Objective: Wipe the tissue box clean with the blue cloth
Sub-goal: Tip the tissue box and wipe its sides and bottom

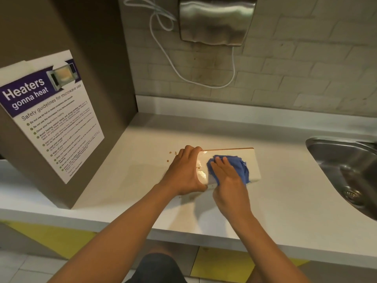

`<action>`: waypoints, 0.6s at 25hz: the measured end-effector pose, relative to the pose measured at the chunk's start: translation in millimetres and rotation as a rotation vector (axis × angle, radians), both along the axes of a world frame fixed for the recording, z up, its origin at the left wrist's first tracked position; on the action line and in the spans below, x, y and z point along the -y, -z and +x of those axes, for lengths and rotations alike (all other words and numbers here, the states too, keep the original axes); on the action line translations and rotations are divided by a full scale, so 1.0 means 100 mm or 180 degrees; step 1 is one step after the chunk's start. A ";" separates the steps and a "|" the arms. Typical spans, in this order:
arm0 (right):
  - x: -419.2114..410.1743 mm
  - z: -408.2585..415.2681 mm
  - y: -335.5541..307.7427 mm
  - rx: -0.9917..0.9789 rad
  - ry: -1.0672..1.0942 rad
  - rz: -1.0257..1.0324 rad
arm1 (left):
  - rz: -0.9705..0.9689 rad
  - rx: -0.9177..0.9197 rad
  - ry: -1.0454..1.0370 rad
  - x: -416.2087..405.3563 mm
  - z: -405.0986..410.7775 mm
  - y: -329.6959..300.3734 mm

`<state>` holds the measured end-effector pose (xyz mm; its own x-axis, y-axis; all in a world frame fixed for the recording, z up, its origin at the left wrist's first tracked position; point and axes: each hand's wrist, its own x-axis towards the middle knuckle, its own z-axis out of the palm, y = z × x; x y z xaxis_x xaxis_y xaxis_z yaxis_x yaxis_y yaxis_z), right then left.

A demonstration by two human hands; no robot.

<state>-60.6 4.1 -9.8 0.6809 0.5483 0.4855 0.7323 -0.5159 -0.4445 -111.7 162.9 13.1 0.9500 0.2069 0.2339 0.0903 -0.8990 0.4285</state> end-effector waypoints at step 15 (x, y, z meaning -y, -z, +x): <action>0.21 0.19 -0.02 0.0100 0.0296 -0.0161 | -0.0139 0.0011 -0.0025 0.02 -0.01 -0.01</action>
<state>-42.0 -16.7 -7.4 0.7149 0.5079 0.4806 0.6934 -0.6034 -0.3938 -112.7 160.4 14.3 0.9475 0.2244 0.2277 0.0956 -0.8787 0.4678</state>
